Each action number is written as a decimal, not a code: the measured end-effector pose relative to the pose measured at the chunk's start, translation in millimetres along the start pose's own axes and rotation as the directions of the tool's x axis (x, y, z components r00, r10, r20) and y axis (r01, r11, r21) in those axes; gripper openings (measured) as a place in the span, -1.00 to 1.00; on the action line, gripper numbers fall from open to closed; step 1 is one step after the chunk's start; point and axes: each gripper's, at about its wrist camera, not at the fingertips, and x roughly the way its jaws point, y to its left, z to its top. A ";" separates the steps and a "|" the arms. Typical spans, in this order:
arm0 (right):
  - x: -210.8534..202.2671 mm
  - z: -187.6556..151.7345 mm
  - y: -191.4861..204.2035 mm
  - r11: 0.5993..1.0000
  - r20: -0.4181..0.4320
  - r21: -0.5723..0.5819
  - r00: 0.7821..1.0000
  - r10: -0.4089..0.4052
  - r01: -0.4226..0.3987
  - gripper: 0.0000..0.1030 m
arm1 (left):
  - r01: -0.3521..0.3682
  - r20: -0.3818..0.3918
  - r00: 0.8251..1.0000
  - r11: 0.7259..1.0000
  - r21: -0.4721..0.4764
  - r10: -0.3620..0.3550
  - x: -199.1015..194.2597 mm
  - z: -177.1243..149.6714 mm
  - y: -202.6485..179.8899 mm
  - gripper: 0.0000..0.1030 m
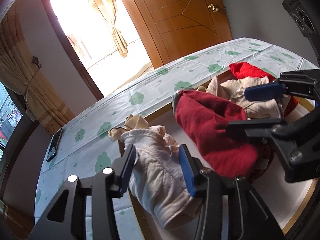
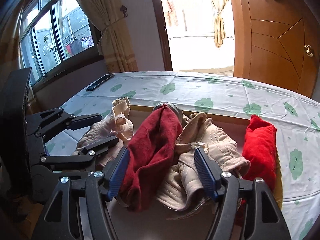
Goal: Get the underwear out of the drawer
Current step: 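Lower the garments into the tray and open both tools, then withdraw both open tools from the tray back toward the drawer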
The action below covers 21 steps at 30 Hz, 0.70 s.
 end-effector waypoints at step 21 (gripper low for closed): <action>-86.0 -35.3 15.9 0.997 0.185 -0.030 0.980 0.069 -0.064 0.56 | -0.040 0.281 0.957 0.993 -0.113 0.070 -108.4 -26.4 -6.0 0.91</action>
